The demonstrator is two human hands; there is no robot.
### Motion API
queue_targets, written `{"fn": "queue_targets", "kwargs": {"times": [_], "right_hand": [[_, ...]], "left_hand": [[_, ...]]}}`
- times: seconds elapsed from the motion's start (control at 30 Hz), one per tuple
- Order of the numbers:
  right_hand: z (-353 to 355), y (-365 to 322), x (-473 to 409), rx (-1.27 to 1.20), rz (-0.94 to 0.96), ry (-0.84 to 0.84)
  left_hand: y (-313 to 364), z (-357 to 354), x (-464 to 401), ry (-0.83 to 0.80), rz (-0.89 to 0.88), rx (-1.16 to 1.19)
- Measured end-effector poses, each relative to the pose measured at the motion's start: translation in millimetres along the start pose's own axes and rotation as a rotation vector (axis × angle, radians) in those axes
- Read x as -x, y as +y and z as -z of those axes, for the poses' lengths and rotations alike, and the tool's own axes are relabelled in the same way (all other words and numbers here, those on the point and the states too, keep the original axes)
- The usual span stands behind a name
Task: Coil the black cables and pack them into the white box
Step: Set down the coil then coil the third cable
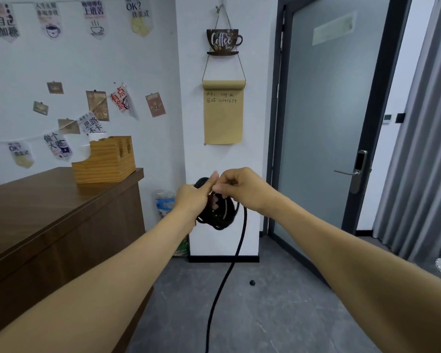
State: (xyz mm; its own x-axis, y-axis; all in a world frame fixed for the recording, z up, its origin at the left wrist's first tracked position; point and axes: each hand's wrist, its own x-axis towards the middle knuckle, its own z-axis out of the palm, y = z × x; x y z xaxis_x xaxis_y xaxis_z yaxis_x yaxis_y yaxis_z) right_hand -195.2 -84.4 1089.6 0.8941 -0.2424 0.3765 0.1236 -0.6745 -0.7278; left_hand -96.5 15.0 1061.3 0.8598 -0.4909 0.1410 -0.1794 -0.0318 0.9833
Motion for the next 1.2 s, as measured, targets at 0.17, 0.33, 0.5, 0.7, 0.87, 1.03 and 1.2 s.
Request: {"fn": "queue_targets", "kwargs": {"times": [0.17,0.33,0.5,0.7,0.87,1.03,1.2], "right_hand": [[-3,7,-4,-0.062,-0.129,0.182],[5,0,-4,-0.053,-0.166,0.176],[21,-5,1,-0.118,-0.249,0.090],[35,9,5,-0.271,-0.317,0.020],[49,36,17,-0.219,-0.382,0.145],[63,56,29,0.032,-0.481,0.224],[64,69,30,0.070,-0.546,0.278]], "left_hand": [[4,-11,12,-0.147,0.155,0.260],[4,-10,13,-0.210,0.187,0.349],[9,-2,20,-0.335,0.186,0.324],[1,7,15,-0.274,0.153,0.253],[0,19,3,-0.080,0.164,0.298],[-7,34,-8,0.142,0.171,0.254],[-12,49,-14,0.368,0.152,0.138]]}}
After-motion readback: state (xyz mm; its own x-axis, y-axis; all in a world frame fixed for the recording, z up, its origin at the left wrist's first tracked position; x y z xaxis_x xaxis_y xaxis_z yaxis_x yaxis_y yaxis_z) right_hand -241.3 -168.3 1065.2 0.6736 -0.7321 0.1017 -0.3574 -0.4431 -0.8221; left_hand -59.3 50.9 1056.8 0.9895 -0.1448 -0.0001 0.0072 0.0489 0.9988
